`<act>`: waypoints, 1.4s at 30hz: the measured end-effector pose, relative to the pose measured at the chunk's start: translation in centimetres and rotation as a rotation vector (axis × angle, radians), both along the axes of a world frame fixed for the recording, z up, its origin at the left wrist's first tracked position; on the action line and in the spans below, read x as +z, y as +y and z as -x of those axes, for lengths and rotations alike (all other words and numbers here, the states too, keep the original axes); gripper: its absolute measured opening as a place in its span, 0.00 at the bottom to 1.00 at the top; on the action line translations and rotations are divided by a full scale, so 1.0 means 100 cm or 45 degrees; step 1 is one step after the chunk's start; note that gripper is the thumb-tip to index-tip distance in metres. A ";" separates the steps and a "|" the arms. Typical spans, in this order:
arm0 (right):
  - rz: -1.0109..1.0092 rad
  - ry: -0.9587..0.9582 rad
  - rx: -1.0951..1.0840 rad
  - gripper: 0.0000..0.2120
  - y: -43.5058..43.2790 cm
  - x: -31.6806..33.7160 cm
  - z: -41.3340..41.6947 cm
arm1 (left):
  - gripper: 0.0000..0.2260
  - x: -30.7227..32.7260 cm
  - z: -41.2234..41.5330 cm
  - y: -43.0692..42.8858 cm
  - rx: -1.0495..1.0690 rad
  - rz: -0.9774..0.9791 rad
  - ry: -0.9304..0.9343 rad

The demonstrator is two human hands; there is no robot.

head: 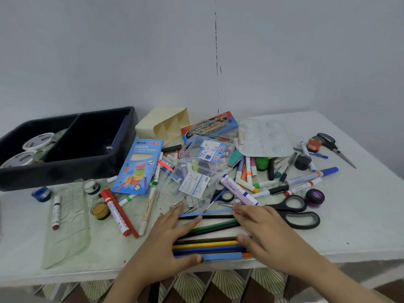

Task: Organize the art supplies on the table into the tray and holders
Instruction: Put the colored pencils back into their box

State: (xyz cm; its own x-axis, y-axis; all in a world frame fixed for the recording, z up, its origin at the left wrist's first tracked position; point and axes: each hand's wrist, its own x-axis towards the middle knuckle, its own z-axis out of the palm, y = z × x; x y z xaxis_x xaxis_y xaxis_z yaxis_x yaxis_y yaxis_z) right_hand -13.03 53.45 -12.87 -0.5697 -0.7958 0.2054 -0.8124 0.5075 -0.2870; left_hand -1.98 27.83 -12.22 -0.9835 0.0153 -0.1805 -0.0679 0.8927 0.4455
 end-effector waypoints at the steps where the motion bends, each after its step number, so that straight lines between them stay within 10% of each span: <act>1: 0.016 0.013 -0.004 0.23 0.000 -0.001 -0.001 | 0.32 -0.001 0.000 0.001 0.005 -0.002 0.006; 19: 0.076 -0.228 -0.058 0.14 -0.004 0.008 0.009 | 0.27 -0.003 -0.003 0.002 0.082 -0.184 0.177; 31: -0.074 0.397 -0.229 0.25 0.012 -0.021 -0.025 | 0.34 -0.007 -0.004 0.004 0.129 -0.116 0.286; 42: -0.113 0.411 -0.247 0.28 0.000 -0.015 -0.031 | 0.31 -0.011 -0.008 0.006 0.183 -0.166 0.393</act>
State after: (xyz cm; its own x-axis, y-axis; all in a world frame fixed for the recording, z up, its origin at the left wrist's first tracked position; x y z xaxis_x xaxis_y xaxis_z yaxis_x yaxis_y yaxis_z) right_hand -9.90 53.49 -14.41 -0.6289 -0.7021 0.3339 -0.7400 0.6723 0.0199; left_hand -1.16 28.39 -13.34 -0.9851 -0.1240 0.1193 -0.0334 0.8180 0.5743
